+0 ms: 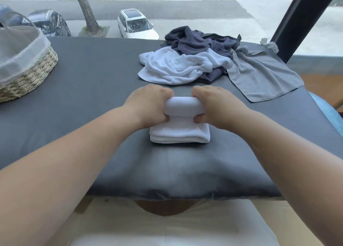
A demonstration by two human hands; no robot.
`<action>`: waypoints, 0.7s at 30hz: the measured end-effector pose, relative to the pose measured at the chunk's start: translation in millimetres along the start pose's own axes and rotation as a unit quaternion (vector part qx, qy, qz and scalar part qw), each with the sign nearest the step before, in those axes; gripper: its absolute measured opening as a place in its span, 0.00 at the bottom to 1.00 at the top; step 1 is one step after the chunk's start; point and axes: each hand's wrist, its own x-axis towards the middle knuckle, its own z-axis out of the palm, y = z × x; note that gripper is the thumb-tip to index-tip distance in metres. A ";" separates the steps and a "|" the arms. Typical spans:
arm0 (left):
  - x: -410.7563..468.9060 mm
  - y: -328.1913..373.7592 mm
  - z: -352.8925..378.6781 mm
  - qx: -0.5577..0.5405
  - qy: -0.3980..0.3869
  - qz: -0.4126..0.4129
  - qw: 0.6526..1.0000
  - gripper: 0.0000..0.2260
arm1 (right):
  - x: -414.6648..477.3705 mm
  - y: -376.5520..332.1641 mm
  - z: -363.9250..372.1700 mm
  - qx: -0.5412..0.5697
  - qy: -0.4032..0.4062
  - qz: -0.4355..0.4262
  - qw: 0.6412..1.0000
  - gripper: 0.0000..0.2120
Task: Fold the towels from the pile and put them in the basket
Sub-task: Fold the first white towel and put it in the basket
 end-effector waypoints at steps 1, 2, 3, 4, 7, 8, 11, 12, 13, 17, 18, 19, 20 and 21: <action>0.8 -2.1 4.2 0.027 0.033 0.009 0.999 0.08 | -1.0 0.9 4.1 -0.002 0.034 0.000 0.999 0.20; -0.2 -4.2 9.4 0.047 0.053 0.017 0.997 0.08 | -3.5 1.8 9.3 0.000 0.057 -0.002 0.998 0.19; -3.1 -6.4 15.6 0.057 0.067 0.028 0.996 0.09 | -7.3 2.0 14.8 0.007 0.072 -0.006 0.997 0.18; -8.1 -8.2 21.7 0.056 0.079 0.042 0.994 0.11 | -12.2 2.0 20.9 0.017 0.086 -0.011 0.996 0.18; -29.2 -13.2 38.3 0.022 0.116 0.082 0.990 0.21 | -33.9 1.0 36.7 0.038 0.137 -0.044 0.989 0.22; -37.6 -13.8 43.0 0.014 0.117 0.083 0.989 0.25 | -42.4 0.0 41.5 0.039 0.151 -0.058 0.986 0.24; -63.0 -10.9 53.1 0.027 0.085 0.070 0.994 0.32 | -66.0 -5.5 55.2 0.029 0.156 -0.082 0.984 0.29; -69.8 -9.5 56.1 0.040 0.071 0.066 0.994 0.33 | -72.4 -7.0 58.8 0.021 0.148 -0.081 0.985 0.31; -75.9 -8.3 59.1 0.052 0.057 0.063 0.995 0.35 | -77.9 -7.9 62.0 0.011 0.136 -0.080 0.987 0.33; -90.4 -2.0 64.7 0.040 0.017 0.047 0.998 0.36 | -93.1 -10.1 69.0 -0.037 0.063 -0.071 0.995 0.38; -91.1 1.4 63.1 0.030 0.011 0.040 0.999 0.36 | -94.8 -10.6 69.7 -0.045 0.048 -0.068 0.996 0.38; -90.4 5.0 59.9 0.019 0.008 0.030 0.999 0.36 | -95.7 -11.5 69.8 -0.053 0.037 -0.064 0.996 0.39; -87.6 8.8 55.5 0.010 0.005 0.018 1.000 0.36 | -96.0 -13.0 69.4 -0.061 0.029 -0.060 0.996 0.39; -82.7 12.3 50.7 0.009 0.002 0.009 1.000 0.37 | -95.8 -15.0 68.9 -0.069 0.026 -0.057 0.996 0.39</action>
